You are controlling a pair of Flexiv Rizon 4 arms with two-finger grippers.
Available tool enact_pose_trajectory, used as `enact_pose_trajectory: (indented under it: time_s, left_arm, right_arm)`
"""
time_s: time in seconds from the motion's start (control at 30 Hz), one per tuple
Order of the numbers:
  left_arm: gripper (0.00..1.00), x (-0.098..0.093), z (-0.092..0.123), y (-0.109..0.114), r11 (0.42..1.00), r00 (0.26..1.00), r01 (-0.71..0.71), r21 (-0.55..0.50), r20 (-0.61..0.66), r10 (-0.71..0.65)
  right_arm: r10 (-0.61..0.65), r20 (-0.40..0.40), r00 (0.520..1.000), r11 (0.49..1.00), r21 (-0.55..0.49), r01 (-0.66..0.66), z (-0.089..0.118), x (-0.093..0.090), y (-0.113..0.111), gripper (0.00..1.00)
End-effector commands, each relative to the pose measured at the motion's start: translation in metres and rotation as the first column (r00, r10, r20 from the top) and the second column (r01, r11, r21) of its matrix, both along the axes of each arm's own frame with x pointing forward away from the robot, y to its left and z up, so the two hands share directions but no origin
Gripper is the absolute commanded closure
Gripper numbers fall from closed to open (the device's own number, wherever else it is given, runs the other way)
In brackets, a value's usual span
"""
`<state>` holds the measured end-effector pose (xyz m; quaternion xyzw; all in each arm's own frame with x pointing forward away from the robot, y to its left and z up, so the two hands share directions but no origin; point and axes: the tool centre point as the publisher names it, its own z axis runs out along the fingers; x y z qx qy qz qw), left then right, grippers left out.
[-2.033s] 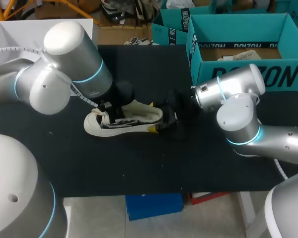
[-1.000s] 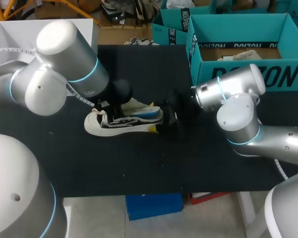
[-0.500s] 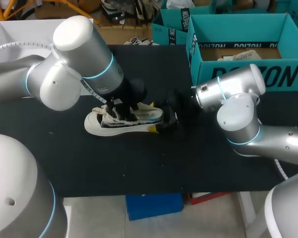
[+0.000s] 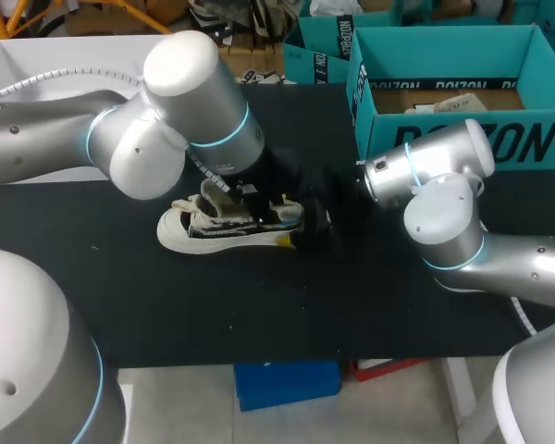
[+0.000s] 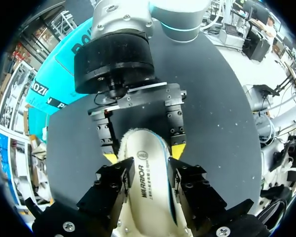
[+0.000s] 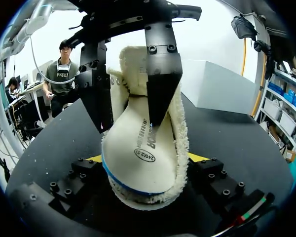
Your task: Take the shoe out of the shoebox, open the shoe tongue, remove and reinsert the insole, then place the shoe into the shoebox
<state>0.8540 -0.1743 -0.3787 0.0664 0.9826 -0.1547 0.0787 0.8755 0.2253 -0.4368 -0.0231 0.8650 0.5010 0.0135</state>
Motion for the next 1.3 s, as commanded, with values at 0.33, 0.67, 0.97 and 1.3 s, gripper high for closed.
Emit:
enact_pose_trajectory:
  time_s: [0.33,0.67,0.97,1.3]
  left_arm:
    - [0.58,-0.006,-0.006,-0.004,1.000,0.999,0.013,0.020,0.040,-0.014]
    - [0.59,-0.004,-0.018,0.001,0.998,0.998,-0.017,0.065,0.059,0.013]
    - [0.64,0.005,-0.021,-0.004,0.995,0.995,-0.042,0.086,0.096,0.033]
    - [1.00,0.014,-0.019,-0.002,0.995,0.994,-0.063,0.076,0.096,0.055]
  right_arm:
    - [0.000,-0.001,1.000,1.000,-0.002,0.000,-0.001,0.002,-0.001,1.00]
    - [0.000,-0.001,1.000,1.000,-0.002,0.000,-0.001,0.002,-0.001,1.00]
    - [0.000,-0.001,1.000,1.000,-0.002,0.000,-0.001,0.002,-0.001,1.00]
    - [0.000,-0.001,1.000,1.000,-0.002,0.000,-0.001,0.002,-0.001,1.00]
